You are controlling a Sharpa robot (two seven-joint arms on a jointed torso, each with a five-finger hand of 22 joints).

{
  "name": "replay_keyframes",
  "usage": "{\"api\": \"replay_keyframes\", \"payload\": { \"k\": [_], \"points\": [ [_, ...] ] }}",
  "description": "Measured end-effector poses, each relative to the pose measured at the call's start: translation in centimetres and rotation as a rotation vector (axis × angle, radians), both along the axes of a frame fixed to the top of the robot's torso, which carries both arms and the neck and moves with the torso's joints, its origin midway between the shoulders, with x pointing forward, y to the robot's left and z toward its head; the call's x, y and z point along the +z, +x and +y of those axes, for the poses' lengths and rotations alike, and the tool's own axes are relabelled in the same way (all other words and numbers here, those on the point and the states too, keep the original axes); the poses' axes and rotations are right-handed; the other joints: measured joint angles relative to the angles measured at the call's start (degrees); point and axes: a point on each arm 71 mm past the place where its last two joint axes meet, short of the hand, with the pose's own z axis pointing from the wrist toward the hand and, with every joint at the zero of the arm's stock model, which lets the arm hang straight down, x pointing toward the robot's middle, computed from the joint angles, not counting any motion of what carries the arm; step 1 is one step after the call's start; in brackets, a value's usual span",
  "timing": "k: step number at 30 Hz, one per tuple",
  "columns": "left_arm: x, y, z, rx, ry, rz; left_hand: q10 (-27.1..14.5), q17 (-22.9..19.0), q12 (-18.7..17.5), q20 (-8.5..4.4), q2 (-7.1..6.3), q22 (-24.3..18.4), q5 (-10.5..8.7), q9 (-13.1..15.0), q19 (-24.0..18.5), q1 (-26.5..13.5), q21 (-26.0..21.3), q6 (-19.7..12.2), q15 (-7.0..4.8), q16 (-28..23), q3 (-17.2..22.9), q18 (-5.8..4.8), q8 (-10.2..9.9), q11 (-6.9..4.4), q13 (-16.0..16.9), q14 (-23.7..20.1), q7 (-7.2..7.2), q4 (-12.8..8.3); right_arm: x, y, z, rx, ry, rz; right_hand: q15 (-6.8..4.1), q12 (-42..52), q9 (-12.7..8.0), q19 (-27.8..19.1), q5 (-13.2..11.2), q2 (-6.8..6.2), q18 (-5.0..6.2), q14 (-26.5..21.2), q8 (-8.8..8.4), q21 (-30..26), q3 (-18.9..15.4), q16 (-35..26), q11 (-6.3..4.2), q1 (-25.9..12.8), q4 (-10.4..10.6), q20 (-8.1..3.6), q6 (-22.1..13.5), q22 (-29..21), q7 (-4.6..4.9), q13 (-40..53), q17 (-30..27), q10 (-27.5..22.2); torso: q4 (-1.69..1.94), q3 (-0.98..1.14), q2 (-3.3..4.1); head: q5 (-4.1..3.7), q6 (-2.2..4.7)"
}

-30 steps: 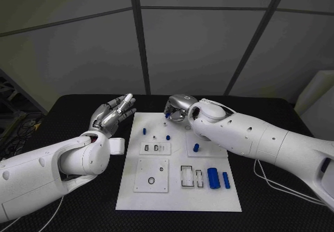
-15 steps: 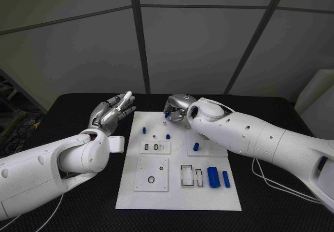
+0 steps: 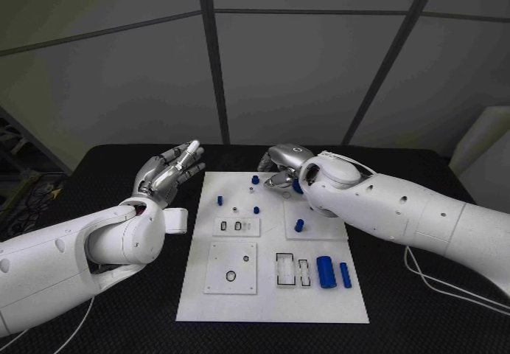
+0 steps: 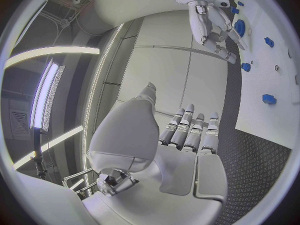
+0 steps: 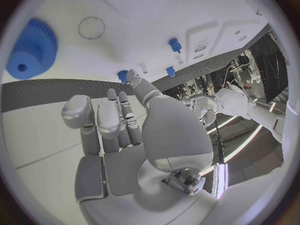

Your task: Assemble the parts on the task board

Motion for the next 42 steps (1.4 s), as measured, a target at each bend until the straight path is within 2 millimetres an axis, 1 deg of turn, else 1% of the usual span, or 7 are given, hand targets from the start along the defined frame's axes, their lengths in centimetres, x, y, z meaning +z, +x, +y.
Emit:
{"api": "replay_keyframes", "payload": {
  "k": [6, 10, 13, 19, 24, 29, 42],
  "points": [
    [0.0, 0.1, 0.5, 0.01, 0.004, 0.001, 0.0, 0.0, 0.0, 0.0, 0.0, 0.0, 0.0, 0.0, 0.0, 0.0, 0.0, 0.0, 0.0, 0.0, 0.0, 0.0, 0.0, 0.0, 0.0, 0.0, 0.0, 0.0, 0.6, -0.9, -4.6, -0.051, 0.049, 0.019, -0.31, 2.32, 0.26, 2.77, 0.0, -0.08, 0.0, 0.32, 0.53, 2.43, -1.12, 2.32, -0.42, -0.75, 1.84, -0.32, 2.64, 4.33, 1.15, 0.8, 3.18, 5.17, -0.69, 0.24, -0.34, -0.04, 0.18],
    [-0.1, 0.1, 0.6, 0.01, 0.004, 0.002, 0.0, 0.0, 0.0, 0.0, 0.0, 0.0, 0.0, 0.0, 0.0, 0.0, 0.0, 0.0, 0.0, 0.0, 0.0, 0.0, 0.0, 0.0, 0.0, 0.0, 0.0, 0.0, 0.7, -1.0, -7.9, -0.121, 0.096, 0.063, -1.9, 6.98, 0.27, 6.68, 0.0, -0.6, -1.44, 0.69, 0.53, 6.23, -2.15, 5.3, -2.74, -3.52, 4.52, -1.52, 3.22, 11.78, -0.24, 3.2, 8.03, 15.06, -1.14, 0.43, -0.57, -0.22, 0.18],
    [-0.1, 0.1, 0.6, 0.01, 0.004, 0.002, 0.0, 0.0, 0.0, 0.0, 0.0, -0.01, 0.0, 0.0, 0.0, 0.0, 0.0, 0.0, 0.0, 0.0, 0.0, 0.0, 0.0, 0.0, 0.0, 0.0, 0.0, 0.0, 0.6, -1.2, -9.7, -0.167, 0.127, 0.099, -3.87, 13.34, 0.81, 8.91, 0.0, -2.62, -1.83, 0.68, 0.53, 8.41, -3.89, 7.85, -4.89, -5.63, 7.56, -3.6, 3.86, 15.96, -1.92, 8.03, 12.36, 22.5, -1.4, 0.54, -0.68, -0.3, 0.19],
    [-0.1, 0.3, 0.7, 0.009, 0.004, 0.003, 0.0, 0.0, 0.0, 0.0, 0.0, -0.01, 0.0, 0.0, 0.0, 0.0, 0.0, 0.0, 0.0, 0.0, 0.0, 0.0, 0.0, 0.0, 0.0, 0.0, 0.0, 0.0, 0.2, -1.1, -11.1, -0.234, 0.146, 0.168, -4.1, 54.73, 2.79, 10.65, 0.28, -6.88, -2.71, 0.6, 0.2, 10.24, -4.63, 12.94, -5.11, -2.11, 18.52, -4.25, 2.16, 17.22, -2.29, 51.84, 20.38, 22.05, -1.57, 0.63, -0.73, -0.51, 0.25],
    [-0.2, 0.3, 0.6, 0.006, 0.002, 0.004, 0.0, -0.01, 0.0, 0.0, 0.0, -0.01, 0.0, 0.0, 0.0, 0.0, 0.0, 0.0, 0.0, 0.0, 0.0, 0.0, 0.0, 0.0, 0.0, 0.0, 0.0, 0.0, -0.1, -0.9, -10.7, -0.254, 0.129, 0.202, -3.96, 72.01, 4.08, 10.99, 0.28, -8.76, -2.7, 0.71, 0.2, 11.27, -5.71, 15.18, -4.27, 0.49, 24.9, -3.65, 0.45, 17.21, -1.52, 69.7, 20.67, 24.85, -1.55, 0.65, -0.64, -0.67, 0.29],
    [-0.2, 0.4, 0.6, 0.004, 0.001, 0.005, 0.0, -0.01, 0.0, 0.0, 0.0, -0.01, 0.0, 0.0, 0.0, 0.0, 0.0, 0.0, 0.0, 0.0, 0.0, 0.0, 0.0, 0.0, 0.0, 0.0, 0.0, 0.0, -0.4, -0.6, -10.2, -0.27, 0.107, 0.224, -3.54, 75.66, 4.47, 10.79, 0.28, -9.48, -3.61, 0.7, 0.2, 11.46, -6.34, 15.83, -4.01, 1.22, 27.59, -3.45, -0.88, 17.21, -0.89, 70.6, 20.67, 25.86, -1.43, 0.65, -0.55, -0.73, 0.15],
    [-0.3, 0.5, 0.5, -0.001, -0.001, 0.008, 0.01, -0.01, 0.0, 0.0, 0.0, -0.01, 0.0, 0.0, 0.0, 0.0, 0.0, 0.0, 0.0, 0.0, 0.0, 0.0, 0.0, 0.0, 0.0, 0.0, 0.0, 0.0, -1.0, 0.0, -9.0, -0.292, 0.073, 0.25, -3.34, 76.22, 4.81, 10.99, 0.31, -8.73, -3.59, 0.5, 0.2, 11.71, -6.04, 16.05, -3.8, 2.6, 28.36, -3.25, -1.06, 17.2, -1.06, 70.6, 20.66, 26.06, -1.38, 0.62, -0.49, -0.53, -0.23]
  ]
}}
